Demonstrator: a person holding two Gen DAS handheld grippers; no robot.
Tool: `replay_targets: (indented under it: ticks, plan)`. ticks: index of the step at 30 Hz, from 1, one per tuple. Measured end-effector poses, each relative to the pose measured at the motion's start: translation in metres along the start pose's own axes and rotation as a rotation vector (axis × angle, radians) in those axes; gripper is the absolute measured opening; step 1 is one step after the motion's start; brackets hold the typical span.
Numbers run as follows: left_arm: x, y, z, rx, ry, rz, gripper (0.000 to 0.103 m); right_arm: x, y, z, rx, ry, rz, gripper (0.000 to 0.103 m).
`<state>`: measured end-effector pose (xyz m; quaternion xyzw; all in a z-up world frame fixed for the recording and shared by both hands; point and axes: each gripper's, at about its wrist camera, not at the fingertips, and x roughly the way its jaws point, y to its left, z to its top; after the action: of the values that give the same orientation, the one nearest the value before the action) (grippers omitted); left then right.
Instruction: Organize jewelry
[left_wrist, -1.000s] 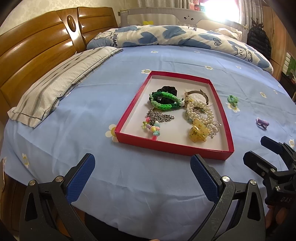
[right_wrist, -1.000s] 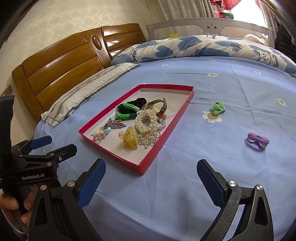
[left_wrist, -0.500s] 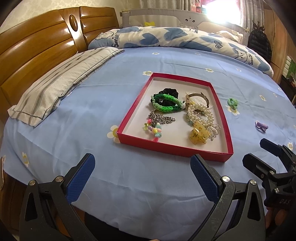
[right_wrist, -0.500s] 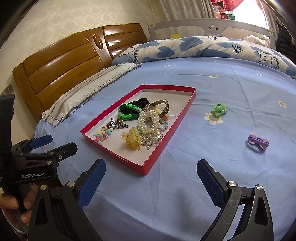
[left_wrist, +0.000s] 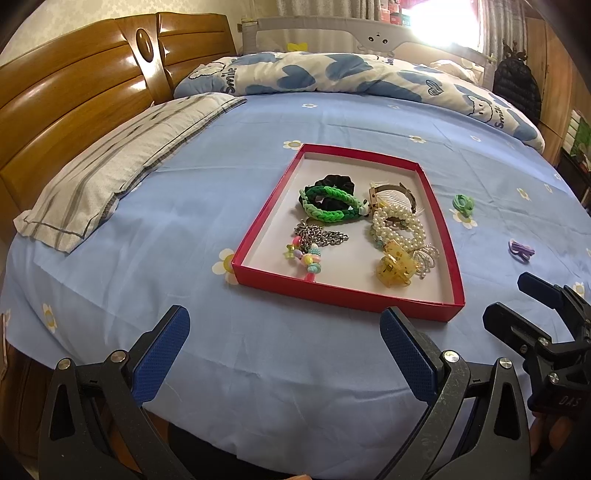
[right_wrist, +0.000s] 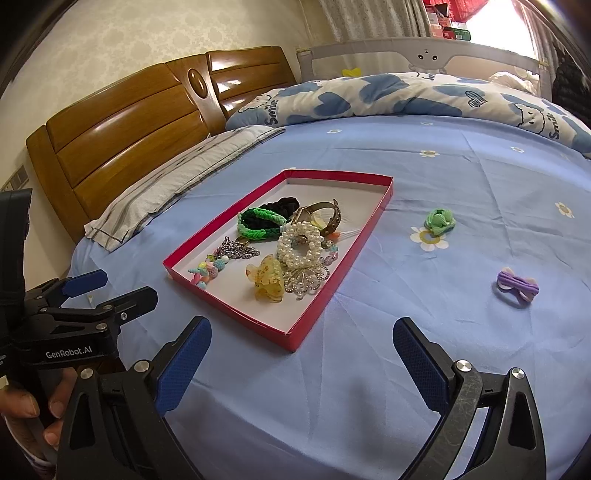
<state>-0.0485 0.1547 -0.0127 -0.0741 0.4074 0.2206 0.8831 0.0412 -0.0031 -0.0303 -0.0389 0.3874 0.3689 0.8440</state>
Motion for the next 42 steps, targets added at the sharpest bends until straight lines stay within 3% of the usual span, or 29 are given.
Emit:
replay_targets:
  ticks: [42]
  plan:
    - [0.003, 0.001, -0.001, 0.003, 0.006, 0.004, 0.103, -0.008, 0.007, 0.012, -0.008, -0.021, 0.012, 0.1]
